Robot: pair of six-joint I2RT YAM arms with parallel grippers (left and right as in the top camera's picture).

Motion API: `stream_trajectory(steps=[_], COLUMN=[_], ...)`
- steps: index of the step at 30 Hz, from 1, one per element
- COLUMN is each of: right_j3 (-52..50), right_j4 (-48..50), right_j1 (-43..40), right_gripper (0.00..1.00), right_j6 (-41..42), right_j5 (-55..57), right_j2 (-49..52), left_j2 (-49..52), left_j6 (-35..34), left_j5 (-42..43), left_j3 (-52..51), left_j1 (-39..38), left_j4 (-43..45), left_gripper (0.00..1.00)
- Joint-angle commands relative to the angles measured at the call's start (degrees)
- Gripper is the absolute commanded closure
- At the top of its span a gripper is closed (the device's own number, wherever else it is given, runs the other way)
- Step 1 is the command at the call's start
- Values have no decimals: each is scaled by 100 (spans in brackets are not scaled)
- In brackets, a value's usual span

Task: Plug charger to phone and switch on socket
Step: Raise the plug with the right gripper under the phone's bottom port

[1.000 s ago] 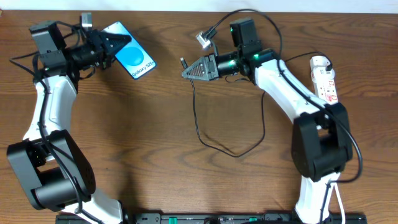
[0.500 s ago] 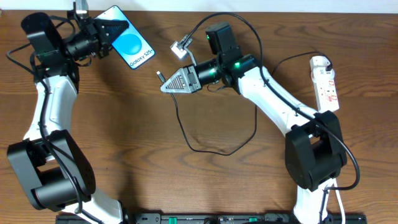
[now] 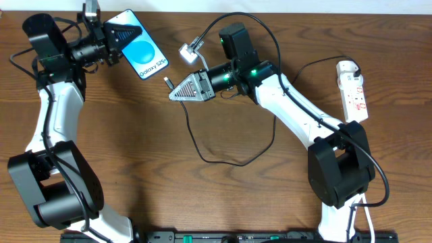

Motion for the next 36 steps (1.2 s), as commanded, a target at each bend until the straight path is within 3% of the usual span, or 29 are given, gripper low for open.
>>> stream_trajectory(steps=[1,36], right_j3=[59,57], right_j4=[17,168], right_j1=[9,-33], right_gripper=[99,99], right_j6=[31,417], right_j5=[-133,160], right_j2=[-87,-83], left_j2=[-83,-83], left_j6=[212,422], left_j5=[192,66], left_j3=[72,72], left_j1=[-105,-358], left_j4=[57,55], left_gripper=[93,93])
